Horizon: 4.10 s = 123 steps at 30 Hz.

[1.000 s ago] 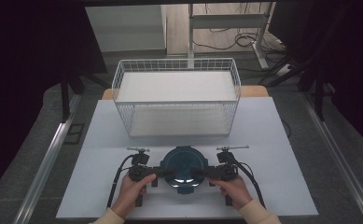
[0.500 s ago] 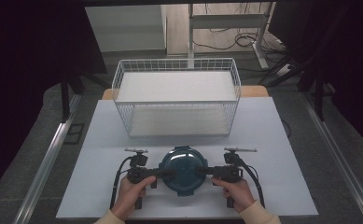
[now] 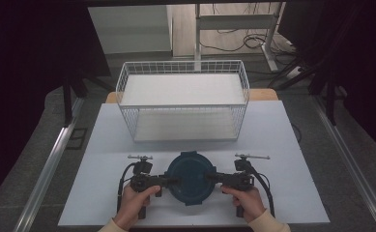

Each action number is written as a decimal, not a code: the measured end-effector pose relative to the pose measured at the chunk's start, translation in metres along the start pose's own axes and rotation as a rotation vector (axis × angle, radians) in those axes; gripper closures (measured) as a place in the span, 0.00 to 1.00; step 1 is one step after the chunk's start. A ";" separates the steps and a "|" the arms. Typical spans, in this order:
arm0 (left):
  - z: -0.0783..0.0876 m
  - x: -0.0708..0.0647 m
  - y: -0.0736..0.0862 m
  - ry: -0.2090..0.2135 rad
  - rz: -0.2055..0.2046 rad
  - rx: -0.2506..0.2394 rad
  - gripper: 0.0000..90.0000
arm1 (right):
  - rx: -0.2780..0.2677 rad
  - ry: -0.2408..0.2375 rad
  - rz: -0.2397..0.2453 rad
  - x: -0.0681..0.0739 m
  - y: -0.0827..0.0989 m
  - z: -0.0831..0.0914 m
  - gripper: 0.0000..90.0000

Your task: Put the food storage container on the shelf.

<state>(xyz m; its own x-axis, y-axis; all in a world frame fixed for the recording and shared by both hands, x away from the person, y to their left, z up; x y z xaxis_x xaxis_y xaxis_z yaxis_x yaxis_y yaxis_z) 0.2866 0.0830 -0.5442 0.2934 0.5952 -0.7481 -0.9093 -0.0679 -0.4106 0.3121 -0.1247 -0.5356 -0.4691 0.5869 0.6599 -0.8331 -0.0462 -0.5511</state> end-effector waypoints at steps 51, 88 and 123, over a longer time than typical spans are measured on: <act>0.038 -0.028 -0.031 0.001 -0.149 -0.111 0.42 | -0.080 -0.007 0.234 0.043 -0.034 0.016 0.48; 0.075 -0.077 -0.120 0.000 -0.296 -0.209 0.42 | -0.181 -0.007 0.353 0.079 -0.120 0.040 0.48; 0.099 -0.101 -0.225 0.009 -0.337 -0.239 0.42 | -0.189 0.008 0.425 0.101 -0.230 0.047 0.48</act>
<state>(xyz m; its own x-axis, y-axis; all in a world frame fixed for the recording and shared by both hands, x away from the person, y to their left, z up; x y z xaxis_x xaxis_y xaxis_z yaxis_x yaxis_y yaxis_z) 0.4322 0.1174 -0.3253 0.5669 0.6086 -0.5552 -0.6678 -0.0553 -0.7423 0.4425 -0.0927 -0.3182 -0.7543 0.5543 0.3518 -0.4991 -0.1360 -0.8558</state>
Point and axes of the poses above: each handheld gripper's, and its own axes: z roughly backward along the jaws, y roughly out of its underside, x roughly to its left, the point moved 7 cm from there along -z, roughly forward along the jaws, and after that the axes turned 6 degrees about z, right-handed, at the moved point
